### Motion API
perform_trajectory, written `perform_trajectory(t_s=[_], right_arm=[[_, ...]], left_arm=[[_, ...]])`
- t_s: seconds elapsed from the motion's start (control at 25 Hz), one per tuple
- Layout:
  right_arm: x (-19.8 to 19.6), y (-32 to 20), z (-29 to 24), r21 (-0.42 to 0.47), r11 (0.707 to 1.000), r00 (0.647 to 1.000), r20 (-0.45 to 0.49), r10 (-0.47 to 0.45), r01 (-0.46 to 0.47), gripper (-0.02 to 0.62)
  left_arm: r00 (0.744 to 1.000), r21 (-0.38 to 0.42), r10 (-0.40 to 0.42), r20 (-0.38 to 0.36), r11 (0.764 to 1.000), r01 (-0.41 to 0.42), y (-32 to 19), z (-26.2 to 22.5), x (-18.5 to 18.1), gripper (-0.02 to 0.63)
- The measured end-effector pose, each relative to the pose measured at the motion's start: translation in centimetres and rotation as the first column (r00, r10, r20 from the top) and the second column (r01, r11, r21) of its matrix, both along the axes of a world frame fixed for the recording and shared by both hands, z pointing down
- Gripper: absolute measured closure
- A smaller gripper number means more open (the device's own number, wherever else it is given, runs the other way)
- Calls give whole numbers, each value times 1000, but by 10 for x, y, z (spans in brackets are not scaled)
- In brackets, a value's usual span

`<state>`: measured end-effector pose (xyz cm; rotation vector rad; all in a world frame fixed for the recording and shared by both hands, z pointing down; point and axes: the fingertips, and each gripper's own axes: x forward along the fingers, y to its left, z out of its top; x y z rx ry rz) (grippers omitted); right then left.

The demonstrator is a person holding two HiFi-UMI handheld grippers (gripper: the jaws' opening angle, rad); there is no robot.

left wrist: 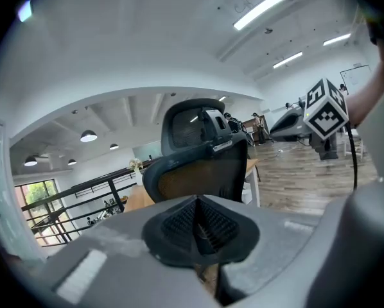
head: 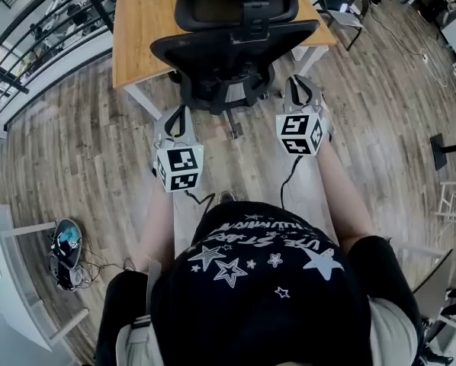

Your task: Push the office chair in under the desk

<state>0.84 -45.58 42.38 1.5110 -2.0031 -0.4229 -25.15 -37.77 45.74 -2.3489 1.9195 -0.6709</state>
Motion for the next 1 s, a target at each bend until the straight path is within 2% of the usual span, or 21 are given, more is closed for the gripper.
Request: perform_trajectory(t_s=[0.16,0.28,1.0], right_arm=[[15,17,2,-5,1000,1000,25,-1,1,592],[23,32,9,-16,1000,999,37,-11,11,592],[61,148,25,-51,993,978,184,-100,111,592]], left_arm=[[999,12,35,-1,999,-35,16,-5,29,604],[999,-7,43,0,999,-43,35,-1,42,604],[1000,-24,4,9,1000,-4,152,6,95,604]])
